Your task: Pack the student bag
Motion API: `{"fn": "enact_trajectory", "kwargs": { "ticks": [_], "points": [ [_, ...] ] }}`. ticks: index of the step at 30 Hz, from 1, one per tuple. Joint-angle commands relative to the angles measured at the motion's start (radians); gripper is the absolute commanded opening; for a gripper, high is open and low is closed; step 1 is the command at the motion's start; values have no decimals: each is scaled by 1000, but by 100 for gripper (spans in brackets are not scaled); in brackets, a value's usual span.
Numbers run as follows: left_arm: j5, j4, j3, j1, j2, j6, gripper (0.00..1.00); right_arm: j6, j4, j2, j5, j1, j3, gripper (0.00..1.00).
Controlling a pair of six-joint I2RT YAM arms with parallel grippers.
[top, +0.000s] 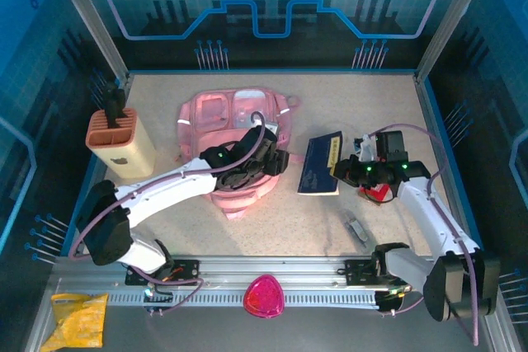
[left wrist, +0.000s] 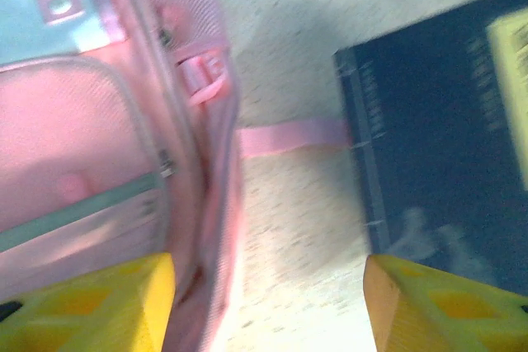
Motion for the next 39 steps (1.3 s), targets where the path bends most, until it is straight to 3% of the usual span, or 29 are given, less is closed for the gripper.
{"fn": "enact_trajectory", "kwargs": {
  "ticks": [1,8,13,21,29,39],
  "points": [
    [-12,-196,6,6,28,195,62,45,-7,-27,-62,37,-2,6],
    [56,-234,-23,17,83,279,62,102,61,-30,-57,97,-54,7],
    [43,-213,-19,19,146,324,57,128,125,-5,-80,104,-94,6],
    [5,-178,-22,50,188,333,35,96,103,-9,-42,105,-89,6],
    [31,-142,-11,69,147,334,2,40,28,1,-55,91,-28,5],
    [-12,-214,219,71,139,301,0,42,-38,-36,-137,89,28,6]
  ]
}}
